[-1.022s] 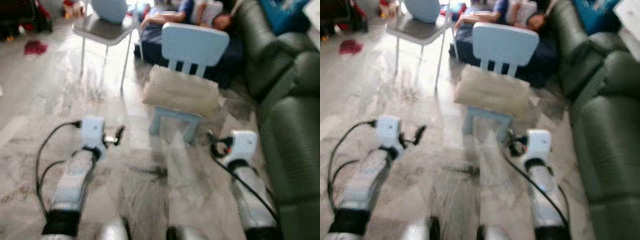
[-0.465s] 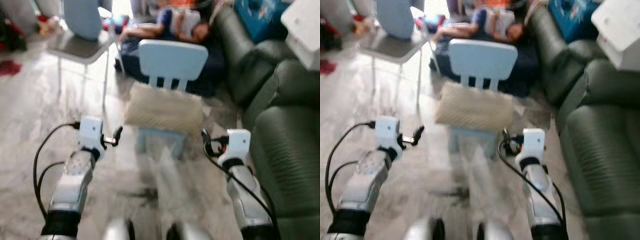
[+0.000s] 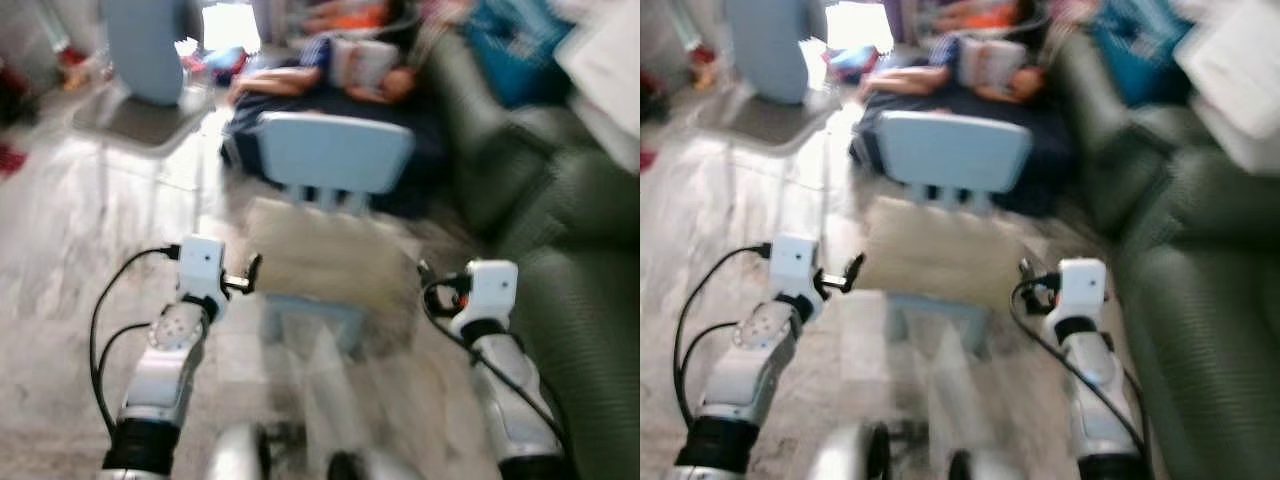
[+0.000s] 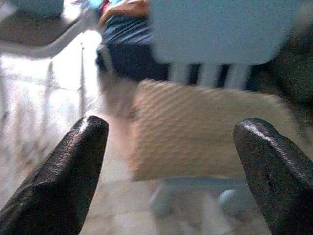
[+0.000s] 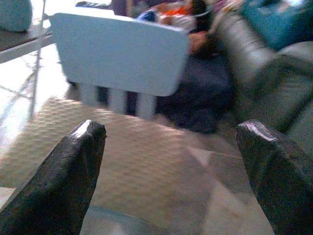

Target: Move the pillow to the sofa

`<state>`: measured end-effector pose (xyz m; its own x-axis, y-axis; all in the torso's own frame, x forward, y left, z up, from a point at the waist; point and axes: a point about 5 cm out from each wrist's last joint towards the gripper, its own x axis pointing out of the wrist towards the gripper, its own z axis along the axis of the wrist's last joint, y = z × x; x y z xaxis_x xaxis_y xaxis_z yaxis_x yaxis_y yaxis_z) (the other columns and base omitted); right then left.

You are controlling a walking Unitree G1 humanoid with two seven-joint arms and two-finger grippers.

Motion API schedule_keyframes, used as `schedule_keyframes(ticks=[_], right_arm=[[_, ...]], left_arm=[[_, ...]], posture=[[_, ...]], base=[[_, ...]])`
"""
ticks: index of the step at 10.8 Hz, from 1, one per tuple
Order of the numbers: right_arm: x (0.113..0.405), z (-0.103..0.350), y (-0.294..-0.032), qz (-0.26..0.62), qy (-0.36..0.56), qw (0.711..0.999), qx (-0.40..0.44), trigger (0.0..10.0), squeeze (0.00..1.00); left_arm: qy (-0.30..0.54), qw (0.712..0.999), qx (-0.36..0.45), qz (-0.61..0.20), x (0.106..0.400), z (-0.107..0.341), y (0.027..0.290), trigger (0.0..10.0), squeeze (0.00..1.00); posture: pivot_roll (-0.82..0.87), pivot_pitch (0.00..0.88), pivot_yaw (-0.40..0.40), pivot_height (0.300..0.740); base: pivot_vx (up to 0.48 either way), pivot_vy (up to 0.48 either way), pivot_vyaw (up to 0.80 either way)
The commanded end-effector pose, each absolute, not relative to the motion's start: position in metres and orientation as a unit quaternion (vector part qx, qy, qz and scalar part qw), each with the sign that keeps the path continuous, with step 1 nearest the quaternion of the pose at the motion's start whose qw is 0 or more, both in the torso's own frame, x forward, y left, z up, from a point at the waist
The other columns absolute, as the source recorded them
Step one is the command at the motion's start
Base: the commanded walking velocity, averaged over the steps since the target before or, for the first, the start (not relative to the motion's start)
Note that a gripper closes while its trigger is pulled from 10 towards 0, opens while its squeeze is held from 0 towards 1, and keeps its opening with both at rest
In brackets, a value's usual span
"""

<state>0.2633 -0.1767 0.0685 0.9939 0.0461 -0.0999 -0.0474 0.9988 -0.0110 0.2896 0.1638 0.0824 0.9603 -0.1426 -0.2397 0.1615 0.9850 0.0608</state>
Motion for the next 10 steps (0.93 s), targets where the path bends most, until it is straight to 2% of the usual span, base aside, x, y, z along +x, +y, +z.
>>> schedule_keyframes(ticks=[1,6,7,10], right_arm=[[0.2641,0.0725,-0.1742,0.031,0.043,0.999,-0.009,10.0,0.0],[0.2662,0.0702,-0.1781,0.013,0.054,0.998,-0.005,10.0,0.0],[0.2667,0.0704,-0.1782,0.012,0.053,0.999,-0.004,10.0,0.0],[0.2657,0.0705,-0.1789,0.009,0.051,0.999,-0.005,10.0,0.0]], left_arm=[[0.124,0.988,0.049,-0.074,0.2894,0.0802,0.1636,10.0,0.0],[0.116,0.989,0.067,-0.067,0.2916,0.0823,0.1617,10.0,0.0],[0.113,0.989,0.066,-0.071,0.2916,0.0833,0.161,10.0,0.0],[0.117,0.988,0.067,-0.07,0.2923,0.0827,0.1615,10.0,0.0]], posture=[[-0.07,0.147,-0.046,0.74],[-0.07,0.148,-0.046,0.74],[-0.07,0.147,-0.043,0.74],[-0.07,0.147,-0.039,0.74]], base=[[0.0,0.0,0.69],[0.0,0.0,0.0],[0.0,0.0,-0.8],[0.0,-0.086,0.0]])
